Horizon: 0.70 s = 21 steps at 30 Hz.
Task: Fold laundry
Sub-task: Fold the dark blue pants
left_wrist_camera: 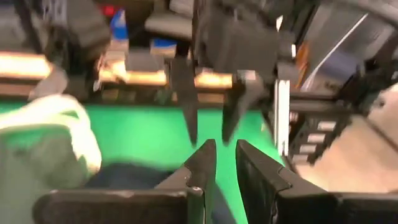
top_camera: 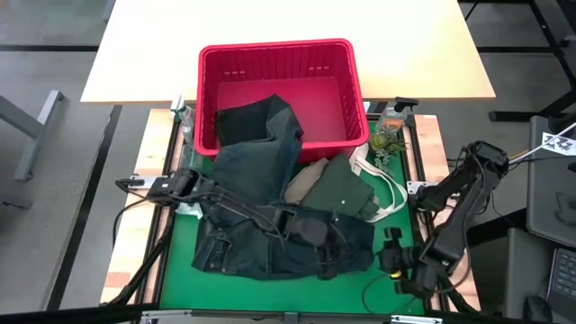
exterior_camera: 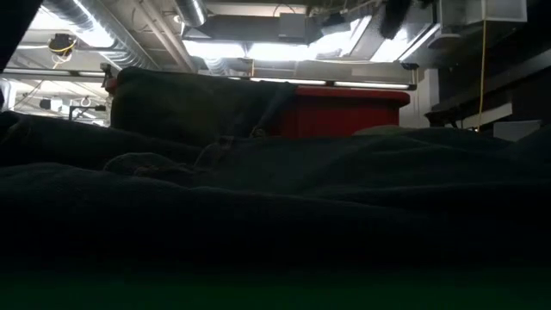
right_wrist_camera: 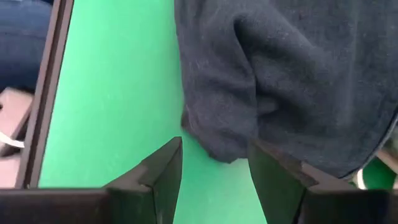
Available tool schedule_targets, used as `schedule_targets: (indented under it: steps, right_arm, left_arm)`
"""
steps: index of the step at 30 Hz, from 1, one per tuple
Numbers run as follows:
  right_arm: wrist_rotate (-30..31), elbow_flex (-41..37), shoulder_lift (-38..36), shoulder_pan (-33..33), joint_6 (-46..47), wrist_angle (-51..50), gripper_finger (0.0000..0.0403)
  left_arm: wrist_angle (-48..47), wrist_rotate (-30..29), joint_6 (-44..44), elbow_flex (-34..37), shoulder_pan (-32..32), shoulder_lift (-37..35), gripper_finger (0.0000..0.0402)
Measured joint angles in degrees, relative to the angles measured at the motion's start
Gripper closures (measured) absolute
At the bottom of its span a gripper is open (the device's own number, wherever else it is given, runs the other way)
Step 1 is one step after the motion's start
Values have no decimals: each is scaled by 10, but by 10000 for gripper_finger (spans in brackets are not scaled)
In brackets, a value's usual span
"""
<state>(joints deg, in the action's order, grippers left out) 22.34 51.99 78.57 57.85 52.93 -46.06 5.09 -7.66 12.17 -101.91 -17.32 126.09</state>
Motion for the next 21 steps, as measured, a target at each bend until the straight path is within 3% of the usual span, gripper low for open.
schedule_targets:
  steps: [6, 11, 21]
  right_arm:
    - [26, 0, 19, 37, 72, 2, 221]
    - [25, 0, 34, 50, 101, 2, 221]
    - [55, 0, 42, 48, 103, 11, 221]
  left_arm:
    - [151, 30, -28, 0, 36, 41, 344]
    - [217, 30, -33, 0, 60, 60, 344]
    - [205, 31, -53, 0, 73, 61, 344]
